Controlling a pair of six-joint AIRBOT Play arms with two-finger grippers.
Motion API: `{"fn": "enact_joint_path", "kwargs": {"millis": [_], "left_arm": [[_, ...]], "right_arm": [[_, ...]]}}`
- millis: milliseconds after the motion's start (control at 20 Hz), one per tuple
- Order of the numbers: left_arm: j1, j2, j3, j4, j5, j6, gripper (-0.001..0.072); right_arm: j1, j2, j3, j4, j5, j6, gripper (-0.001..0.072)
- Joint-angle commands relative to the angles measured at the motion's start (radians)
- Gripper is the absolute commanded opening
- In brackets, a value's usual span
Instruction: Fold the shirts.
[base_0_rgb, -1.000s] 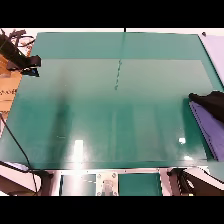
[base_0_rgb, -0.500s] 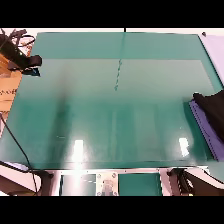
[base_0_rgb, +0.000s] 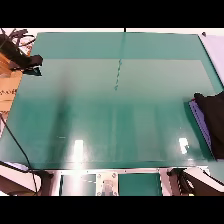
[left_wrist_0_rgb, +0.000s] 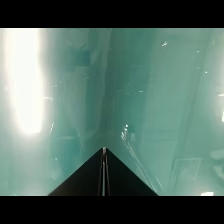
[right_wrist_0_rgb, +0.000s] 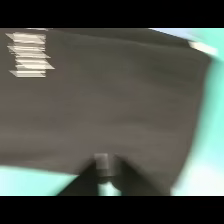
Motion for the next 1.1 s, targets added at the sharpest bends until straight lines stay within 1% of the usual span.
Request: {"fn": "enact_joint_path", "kwargs": {"millis": [0,100,200,350,500,650,800,1050], "left_arm": [[-0.012,0.028,-0.006,-0.071,0.008,0.008,0.0023],[-0.048,0.086,-0.048,-0.062,0.019,0.008,0.0023],[-0.102,0.199,-0.178,-0.063,0.073,0.008,0.0023],[-0.201,0.438,-0.525,-0.063,0.165,-0.002,0.0023],[-0.254,0.652,-0.857,-0.066,0.224,-0.012,0.0023],[-0.254,0.743,-0.985,-0.059,0.222,-0.018,0.0024],[-0.254,0.744,-0.986,-0.062,0.214,-0.018,0.0024],[-0.254,0.744,-0.986,-0.061,0.239,-0.018,0.0024]], "right_arm": [[0.235,-0.001,0.136,0.182,0.0,-0.002,0.0022],[0.444,0.002,0.144,0.19,-0.051,-0.014,0.0021],[0.666,0.008,0.104,0.156,-0.061,-0.049,0.0021],[1.008,0.046,-0.084,0.045,-0.079,-0.059,0.0021],[1.249,0.078,-0.303,0.034,-0.185,-0.027,0.0021],[1.356,0.078,-0.389,0.035,-0.298,-0.028,0.0021],[1.389,0.078,-0.394,0.035,-0.296,-0.029,0.0021],[1.387,0.078,-0.394,0.039,-0.296,-0.028,0.0021]]}}
